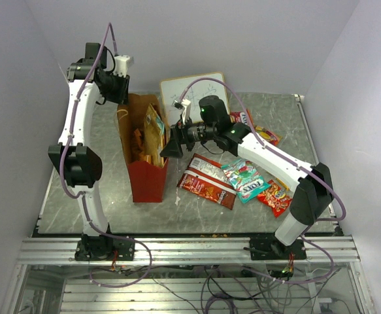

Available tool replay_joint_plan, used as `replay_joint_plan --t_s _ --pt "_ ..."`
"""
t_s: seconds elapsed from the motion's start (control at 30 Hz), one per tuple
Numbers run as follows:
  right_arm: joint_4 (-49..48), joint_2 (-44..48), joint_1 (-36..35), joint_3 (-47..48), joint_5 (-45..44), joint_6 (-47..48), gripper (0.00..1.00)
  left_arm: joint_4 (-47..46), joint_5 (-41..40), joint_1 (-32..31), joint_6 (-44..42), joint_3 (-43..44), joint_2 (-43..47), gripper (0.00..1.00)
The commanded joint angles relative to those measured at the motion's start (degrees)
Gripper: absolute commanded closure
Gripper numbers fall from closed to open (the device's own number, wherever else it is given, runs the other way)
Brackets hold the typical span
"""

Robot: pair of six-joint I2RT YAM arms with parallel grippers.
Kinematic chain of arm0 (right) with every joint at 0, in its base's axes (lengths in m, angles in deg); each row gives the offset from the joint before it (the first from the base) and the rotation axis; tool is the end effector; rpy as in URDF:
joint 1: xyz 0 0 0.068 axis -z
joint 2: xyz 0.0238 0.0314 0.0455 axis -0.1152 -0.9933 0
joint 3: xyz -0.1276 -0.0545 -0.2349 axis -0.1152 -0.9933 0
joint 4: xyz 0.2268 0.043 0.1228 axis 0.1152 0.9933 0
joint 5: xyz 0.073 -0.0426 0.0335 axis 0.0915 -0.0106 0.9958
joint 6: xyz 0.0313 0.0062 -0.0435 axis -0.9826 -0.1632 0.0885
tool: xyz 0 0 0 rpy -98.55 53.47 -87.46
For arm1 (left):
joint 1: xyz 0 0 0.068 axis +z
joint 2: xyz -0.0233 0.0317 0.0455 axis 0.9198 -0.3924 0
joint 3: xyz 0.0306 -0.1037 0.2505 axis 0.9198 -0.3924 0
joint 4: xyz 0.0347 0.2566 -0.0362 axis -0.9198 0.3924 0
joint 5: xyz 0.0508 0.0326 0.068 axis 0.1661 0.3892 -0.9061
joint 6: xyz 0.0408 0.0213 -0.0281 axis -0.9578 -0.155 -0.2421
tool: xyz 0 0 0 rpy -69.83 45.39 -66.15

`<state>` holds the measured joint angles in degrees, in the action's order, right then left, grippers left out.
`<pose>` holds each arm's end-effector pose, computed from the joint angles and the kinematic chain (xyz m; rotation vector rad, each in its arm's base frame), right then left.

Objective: Place the snacks into the paper bag
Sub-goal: Adjust the paper bag at the center of the board.

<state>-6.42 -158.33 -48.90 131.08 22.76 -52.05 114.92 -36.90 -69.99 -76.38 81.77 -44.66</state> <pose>0.2726 0.2781 0.3397 -0.9618 1.9443 1.2826 0.4217 -0.0340 0.3862 0.4662 2.4106 -0.3228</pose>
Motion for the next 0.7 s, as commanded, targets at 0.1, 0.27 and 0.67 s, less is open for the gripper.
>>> replay_joint_plan --t_s 0.1,0.27,0.67 --pt "-2.2 0.9 0.0 -0.3 2.0 -0.3 0.23 -13.1 -6.4 0.1 3.9 -3.2 12.3 0.32" --pt "-1.9 0.5 0.1 0.0 0.9 -0.2 0.23 -20.6 -15.8 0.1 6.6 -13.3 24.0 0.12" --pt "-0.2 0.0 0.6 2.0 -0.7 1.2 0.23 -19.7 -7.5 -0.6 8.2 -44.0 49.6 0.00"
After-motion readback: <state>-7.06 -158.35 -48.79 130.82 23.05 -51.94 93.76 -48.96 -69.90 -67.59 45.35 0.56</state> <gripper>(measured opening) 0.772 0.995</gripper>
